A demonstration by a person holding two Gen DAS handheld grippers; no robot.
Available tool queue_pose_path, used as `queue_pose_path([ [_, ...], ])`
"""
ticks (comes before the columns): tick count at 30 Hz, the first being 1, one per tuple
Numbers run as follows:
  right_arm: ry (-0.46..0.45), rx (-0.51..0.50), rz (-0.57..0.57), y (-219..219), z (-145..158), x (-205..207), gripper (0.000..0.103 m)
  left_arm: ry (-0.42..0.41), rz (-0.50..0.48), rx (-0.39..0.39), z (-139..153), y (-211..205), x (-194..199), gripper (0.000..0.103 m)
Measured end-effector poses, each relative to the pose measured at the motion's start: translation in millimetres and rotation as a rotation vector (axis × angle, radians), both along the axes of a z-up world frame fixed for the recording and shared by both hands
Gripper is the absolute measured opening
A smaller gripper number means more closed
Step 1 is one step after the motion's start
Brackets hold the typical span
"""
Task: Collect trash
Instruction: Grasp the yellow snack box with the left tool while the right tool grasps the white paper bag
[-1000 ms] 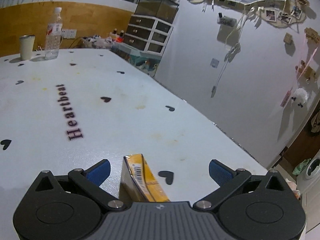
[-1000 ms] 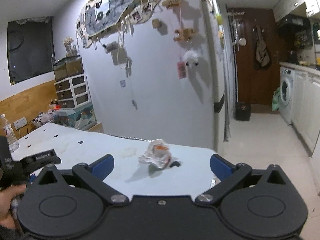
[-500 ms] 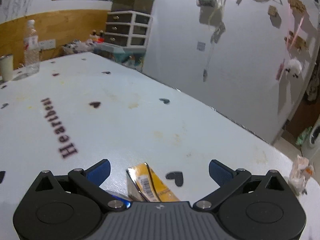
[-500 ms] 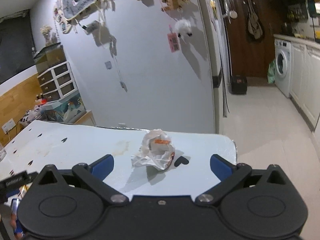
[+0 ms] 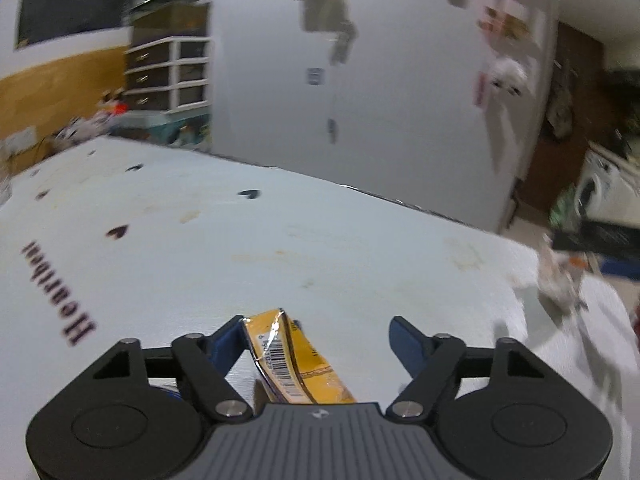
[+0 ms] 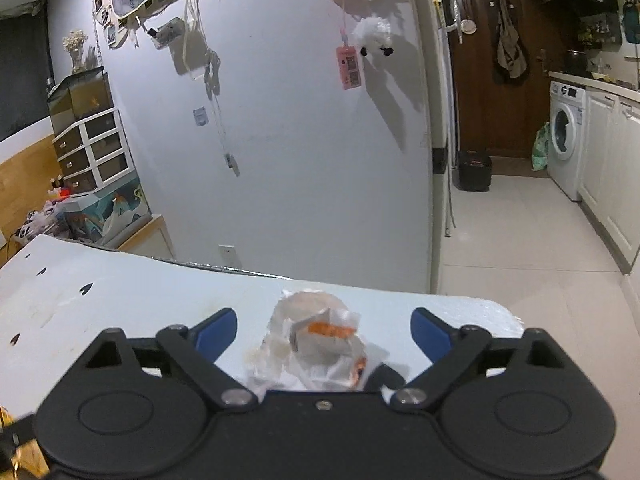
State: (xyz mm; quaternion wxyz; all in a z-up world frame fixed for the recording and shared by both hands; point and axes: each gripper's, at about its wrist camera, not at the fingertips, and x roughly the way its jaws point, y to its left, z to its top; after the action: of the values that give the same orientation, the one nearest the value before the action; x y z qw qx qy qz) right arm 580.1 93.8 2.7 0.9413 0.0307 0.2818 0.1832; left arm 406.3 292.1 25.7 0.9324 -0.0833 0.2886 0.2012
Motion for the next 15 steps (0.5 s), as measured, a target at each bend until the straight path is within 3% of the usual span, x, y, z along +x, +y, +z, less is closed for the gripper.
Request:
queue_pose_path([
  [4,0.023,-0.028,0.012,9,-13,8,0.084,0.021,-0.112,0.013,-3,-17,6,0.062],
  [6,0.040,-0.050,0.021,13,-18,7,0.060,0.029,-0.151,0.020,-5,-22,7,0.059],
  [13,0.055,-0.166,0.091,12,-25,-17,0.053,0.038,-0.247,-0.021,-6,-27,5,0.056],
  [15,0.060,-0.177,0.108,7,-23,-27,0.046,0.031,-0.267,-0.037,-4,-27,3,0.057],
])
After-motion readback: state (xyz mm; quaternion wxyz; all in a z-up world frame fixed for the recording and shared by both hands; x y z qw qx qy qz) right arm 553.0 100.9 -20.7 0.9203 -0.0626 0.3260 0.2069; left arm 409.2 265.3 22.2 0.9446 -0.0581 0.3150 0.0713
